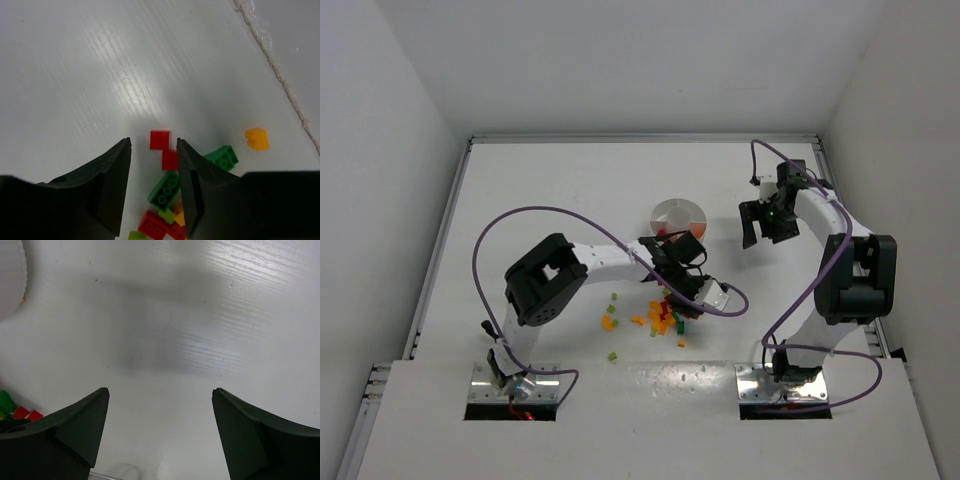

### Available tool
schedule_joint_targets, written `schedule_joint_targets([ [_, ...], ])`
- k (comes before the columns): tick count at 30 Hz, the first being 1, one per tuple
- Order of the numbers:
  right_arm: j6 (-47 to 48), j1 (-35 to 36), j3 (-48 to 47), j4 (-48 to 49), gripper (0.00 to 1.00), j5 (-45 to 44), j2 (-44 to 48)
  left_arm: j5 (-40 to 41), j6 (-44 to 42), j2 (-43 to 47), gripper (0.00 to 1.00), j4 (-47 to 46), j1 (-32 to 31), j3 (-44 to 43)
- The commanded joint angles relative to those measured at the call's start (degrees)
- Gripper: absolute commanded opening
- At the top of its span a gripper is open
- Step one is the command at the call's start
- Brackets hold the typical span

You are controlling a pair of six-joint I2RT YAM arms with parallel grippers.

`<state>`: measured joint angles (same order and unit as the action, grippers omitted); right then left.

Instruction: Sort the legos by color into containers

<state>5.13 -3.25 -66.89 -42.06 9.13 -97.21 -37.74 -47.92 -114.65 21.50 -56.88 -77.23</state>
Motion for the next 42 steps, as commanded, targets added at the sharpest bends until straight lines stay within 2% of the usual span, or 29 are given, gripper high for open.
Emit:
schedule_joint_targets([
  [1, -0.1, -0.2, -0.4, 1.3, 0.83, -0.2, 2.6, -2.1, 0.1, -1.4, 0.47, -2.8, -1.1, -2.6],
  [13, -0.1, -0.2, -0.4, 1.3, 0.83, -0.2, 2.6, -1.6, -0.5, -3.7, 0.46, -2.8, -1.7, -2.6],
  [19, -0.1, -0.2, -0.4, 1.3, 0.83, -0.2, 2.1, -0.5, -2.5, -3.7, 0.37, -2.8, -1.7, -1.4],
  [28, -0.1, -0.2, -0.4, 1.3, 0.83, -0.2, 2.1, 1.1, -2.5, -4.2, 0.37, -2.8, -1.7, -0.9],
  [30, -0.1, -0.2, -0.4, 1.3, 0.83, -0.2, 2.1, 1.1, -2.5, -4.7, 0.32, -2.8, -1.7, -0.9],
  [37, -0.1, -0.2, -0.4, 1.3, 0.83, -0.2, 2.1, 1.1, -2.5, -4.7, 0.32, -2.8, -1.7, -0.4],
  [42, -0.1, -0.2, -0.4, 1.3, 0.83, -0.2, 2.1, 1.1, -1.9, -5.3, 0.27, -1.7, -1.7, -1.0],
])
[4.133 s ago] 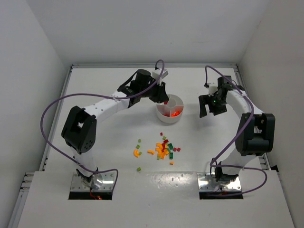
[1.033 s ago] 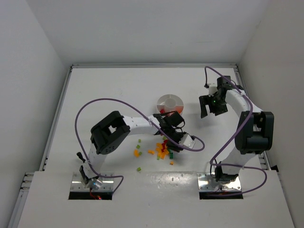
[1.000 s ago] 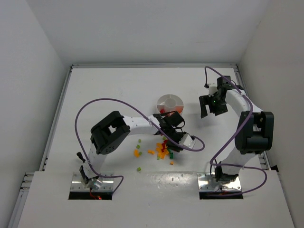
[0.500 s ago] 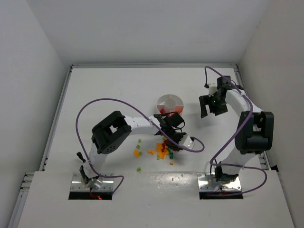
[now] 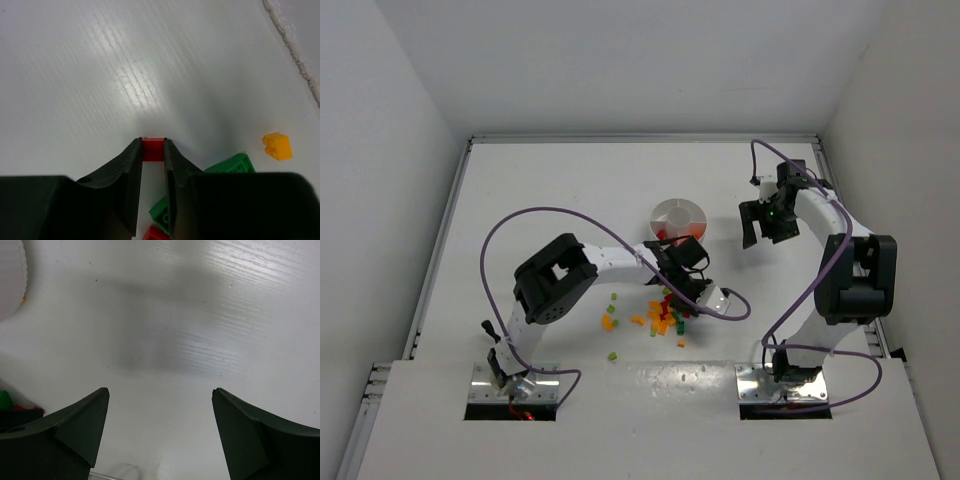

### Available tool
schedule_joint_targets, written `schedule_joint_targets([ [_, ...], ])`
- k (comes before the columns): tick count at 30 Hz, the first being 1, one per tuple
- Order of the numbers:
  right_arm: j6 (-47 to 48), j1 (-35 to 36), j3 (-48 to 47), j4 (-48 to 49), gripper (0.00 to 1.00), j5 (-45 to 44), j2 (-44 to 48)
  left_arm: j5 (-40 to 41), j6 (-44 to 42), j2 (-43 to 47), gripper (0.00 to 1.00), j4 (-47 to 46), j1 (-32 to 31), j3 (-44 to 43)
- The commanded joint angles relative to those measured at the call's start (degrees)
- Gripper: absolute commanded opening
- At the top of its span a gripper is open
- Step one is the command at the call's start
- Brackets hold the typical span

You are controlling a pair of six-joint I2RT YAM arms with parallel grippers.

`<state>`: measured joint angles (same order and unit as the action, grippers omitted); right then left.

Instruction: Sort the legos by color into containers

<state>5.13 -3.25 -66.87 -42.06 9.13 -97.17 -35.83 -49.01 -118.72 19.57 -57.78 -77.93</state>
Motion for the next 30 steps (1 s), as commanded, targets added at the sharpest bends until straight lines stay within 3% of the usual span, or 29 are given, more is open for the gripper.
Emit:
schedule_joint_targets([
  [1, -0.1, -0.2, -0.5, 1.3, 0.83, -0.2, 2.1, -0.8, 0.6, -1.3, 0.25, 0.2, -0.8, -0.8],
  [4, -0.1, -0.2, -0.5, 1.3, 0.83, -0.2, 2.1, -2.0, 3.1, -0.2, 0.2, 0.2, 0.1, -2.7],
  [10, -0.1, -0.2, -1.0, 1.3, 0.83, 1.0, 2.1, -4.7, 16.1, 7.1, 0.19, -0.5, 5.3, -6.3],
  [18, -0.6, -0.2, 0.1, 1.8, 0.83, 2.7, 2.7, -1.3, 33.3, 23.1, 0.18, -3.7, 13.3, -1.6],
  [22, -0.6, -0.2, -1.1, 1.8, 0.83, 3.3, 1.5, 1.3, 35.6, 23.8, 0.18, -3.1, 15.8, -2.1],
  [30, -0.6, -0.2, -3.7, 0.8, 0.83, 3.8, -0.2, 2.4, 40.4, 16.9, 0.18, -3.1, 20.2, -4.9],
])
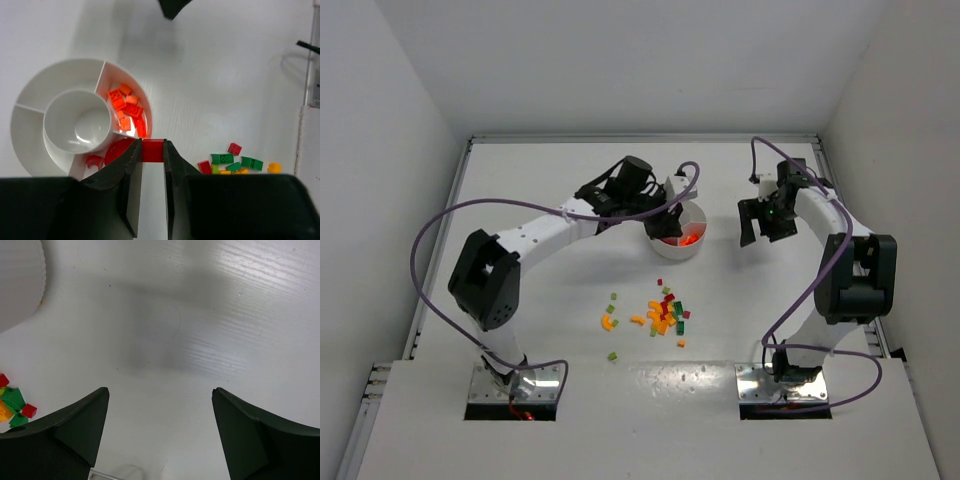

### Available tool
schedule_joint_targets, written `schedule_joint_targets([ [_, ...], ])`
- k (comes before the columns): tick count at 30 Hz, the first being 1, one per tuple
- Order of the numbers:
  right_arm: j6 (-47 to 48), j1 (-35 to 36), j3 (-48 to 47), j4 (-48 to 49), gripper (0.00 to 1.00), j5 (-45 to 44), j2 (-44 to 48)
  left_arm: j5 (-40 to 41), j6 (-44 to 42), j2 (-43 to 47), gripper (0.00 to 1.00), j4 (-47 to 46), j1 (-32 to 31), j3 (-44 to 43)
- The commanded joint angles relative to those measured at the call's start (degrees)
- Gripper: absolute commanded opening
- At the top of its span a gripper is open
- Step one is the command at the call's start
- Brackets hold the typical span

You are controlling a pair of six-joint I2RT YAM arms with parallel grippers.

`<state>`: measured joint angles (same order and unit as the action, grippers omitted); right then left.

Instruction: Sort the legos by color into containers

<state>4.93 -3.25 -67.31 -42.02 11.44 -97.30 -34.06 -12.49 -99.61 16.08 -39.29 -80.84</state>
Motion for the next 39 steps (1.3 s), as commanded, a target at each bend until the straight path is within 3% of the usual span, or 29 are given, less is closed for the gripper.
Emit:
schedule_joint_targets([
  [1, -0.4, -0.2, -3.3, 0.7, 0.83, 1.5, -0.1, 0.7, 4.4, -2.9, 0.18, 0.4, 2.3, -2.5],
  [14, -0.4, -0.2, -3.3, 0.7, 0.83, -0.1, -0.6, 3.8, 8.0, -9.9, 0.24, 0.4, 5.8, -6.5],
  [18, -0.4, -0.2, -3.8, 0.2, 0.83, -0.1, -1.2, 3.8, 7.4, -11.1, 0.33, 0.4, 5.8, -7.7],
  [26, -0.4, -0.2, -4.3, 0.2, 0.83, -0.1, -1.8, 3.8, 5.1, -11.7, 0.39, 2.0, 6.3, -7.1],
  [29, -0.4, -0.2, -4.3, 0.2, 0.83, -0.1, -1.8, -2.1, 2.6, -8.9, 0.48, 2.0, 6.9, -5.6],
  [33, -0.4, -0.2, -4.3, 0.2, 0.83, -0.1, -1.8, -9.5, -5.9, -2.0, 0.51, 2.0, 5.6, -1.5],
  [37, -0.4, -0.2, -3.8, 0.2, 0.83, -0.6, -1.8, -6.7, -19.0, -0.8, 0.51, 13.0, -1.8, -1.0],
  [39, -0.4, -0.2, -3.8, 0.2, 0.83, -0.6, -1.8, -2.2, -19.1, -0.2, 0.51, 12.5, -4.5, 2.0],
])
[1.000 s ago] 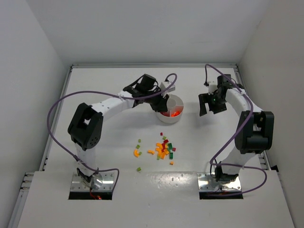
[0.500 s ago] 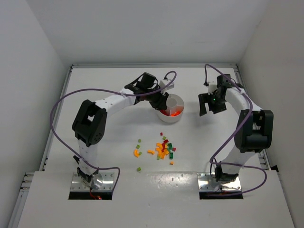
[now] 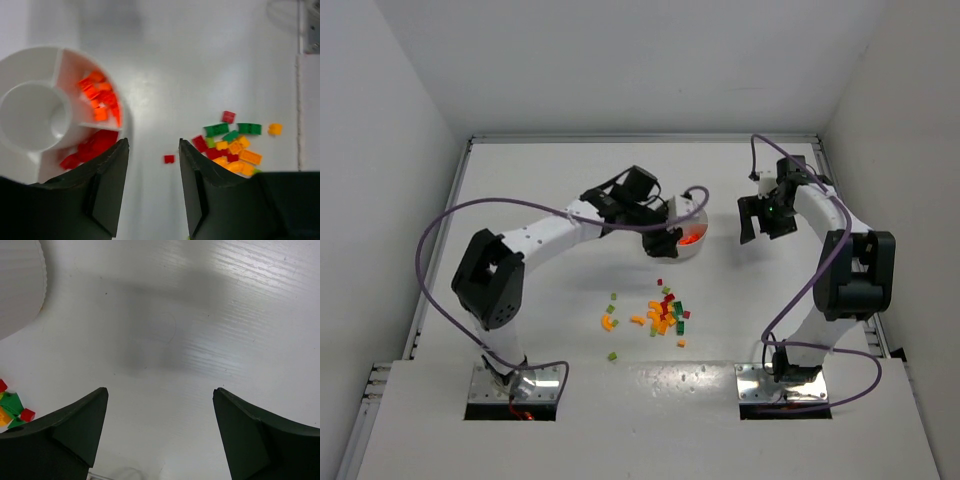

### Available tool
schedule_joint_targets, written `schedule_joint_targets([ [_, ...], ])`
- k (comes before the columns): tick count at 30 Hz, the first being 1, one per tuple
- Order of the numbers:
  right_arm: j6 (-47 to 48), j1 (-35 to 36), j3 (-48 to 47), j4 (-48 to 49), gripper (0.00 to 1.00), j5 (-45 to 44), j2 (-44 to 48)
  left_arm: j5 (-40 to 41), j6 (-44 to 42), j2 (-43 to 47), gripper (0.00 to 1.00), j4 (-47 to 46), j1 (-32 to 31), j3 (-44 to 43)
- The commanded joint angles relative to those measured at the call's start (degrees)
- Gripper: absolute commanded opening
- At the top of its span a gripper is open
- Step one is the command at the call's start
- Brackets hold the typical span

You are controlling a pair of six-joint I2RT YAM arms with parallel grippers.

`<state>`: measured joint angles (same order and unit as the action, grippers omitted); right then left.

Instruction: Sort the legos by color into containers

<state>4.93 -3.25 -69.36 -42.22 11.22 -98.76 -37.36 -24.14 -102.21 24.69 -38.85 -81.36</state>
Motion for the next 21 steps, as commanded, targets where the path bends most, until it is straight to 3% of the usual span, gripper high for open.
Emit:
schedule_joint_targets([
  [1, -0.4, -0.2, -1.7, 0.4, 0.87, -0.9, -0.3, 3.1, -5.8, 2.4, 0.51, 1.7, -7.4, 3.7],
  [4, -0.4, -0.2, -1.2, 1.1, 1.0, -0.9, -0.3, 4.9, -2.9, 2.4, 0.49, -3.7, -9.1, 9.1],
  [10, -0.4, -0.2, 0.7, 1.7, 1.0, -0.9, 1.1, 6.3, -1.8, 1.1, 0.49, -12.5, -14.6, 16.2],
  [21, -0.4, -0.2, 1.8, 1.7, 1.0, -0.4, 2.7, 7.0, -1.2, -4.0, 0.49, -16.9, -18.0, 14.6],
])
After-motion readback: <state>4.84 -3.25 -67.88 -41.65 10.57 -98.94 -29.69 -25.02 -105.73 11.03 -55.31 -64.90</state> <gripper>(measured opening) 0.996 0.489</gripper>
